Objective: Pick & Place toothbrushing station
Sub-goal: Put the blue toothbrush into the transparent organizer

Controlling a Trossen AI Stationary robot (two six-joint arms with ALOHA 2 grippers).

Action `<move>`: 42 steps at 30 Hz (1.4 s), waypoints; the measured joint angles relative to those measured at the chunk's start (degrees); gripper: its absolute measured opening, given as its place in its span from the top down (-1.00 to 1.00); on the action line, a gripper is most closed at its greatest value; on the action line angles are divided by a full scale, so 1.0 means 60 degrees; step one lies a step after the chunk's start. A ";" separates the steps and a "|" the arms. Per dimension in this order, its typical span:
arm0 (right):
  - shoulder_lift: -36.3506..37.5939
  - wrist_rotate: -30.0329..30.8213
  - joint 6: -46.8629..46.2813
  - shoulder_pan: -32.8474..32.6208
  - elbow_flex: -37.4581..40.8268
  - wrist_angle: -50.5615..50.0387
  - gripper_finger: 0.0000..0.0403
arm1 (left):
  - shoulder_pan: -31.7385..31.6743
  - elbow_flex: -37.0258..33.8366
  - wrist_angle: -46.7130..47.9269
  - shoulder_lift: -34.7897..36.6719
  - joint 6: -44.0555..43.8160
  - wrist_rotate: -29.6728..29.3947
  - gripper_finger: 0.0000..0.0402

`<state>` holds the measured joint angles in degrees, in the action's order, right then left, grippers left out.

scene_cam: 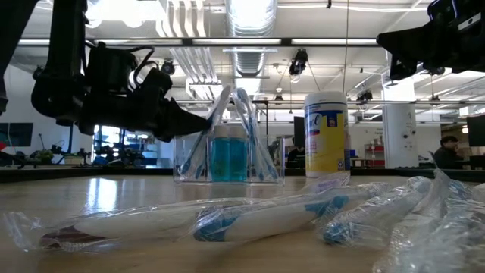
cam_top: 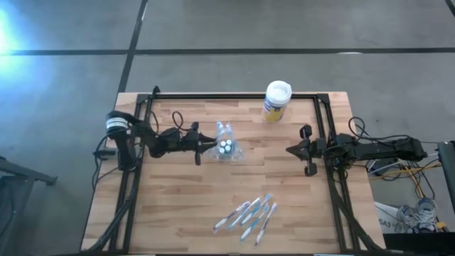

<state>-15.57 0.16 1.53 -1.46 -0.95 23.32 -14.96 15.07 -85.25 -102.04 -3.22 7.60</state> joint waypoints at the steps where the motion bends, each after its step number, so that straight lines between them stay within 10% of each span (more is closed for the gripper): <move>1: 0.0000 0.0000 0.0000 0.0000 0.0000 0.0002 0.96 | 0.0000 0.0000 -0.0015 0.0038 -0.0021 0.0039 0.56; 18: 0.0000 0.0000 -0.0002 0.0002 0.0000 0.0002 0.96 | 0.0011 0.0000 0.0618 0.1322 -0.0289 0.0071 0.14; 30: 0.0000 0.0000 -0.0002 -0.0002 0.0000 0.0006 0.96 | 0.0472 0.1533 0.7299 0.4417 0.0725 -0.0396 0.14; 42: -0.0009 0.0000 -0.0036 -0.0002 0.0000 0.0015 0.96 | 0.1597 0.4155 1.1813 0.4015 0.0630 -0.3354 0.13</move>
<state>-15.63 0.16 1.32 -1.48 -0.95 23.41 -5.38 40.00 -14.37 -77.95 0.56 -12.52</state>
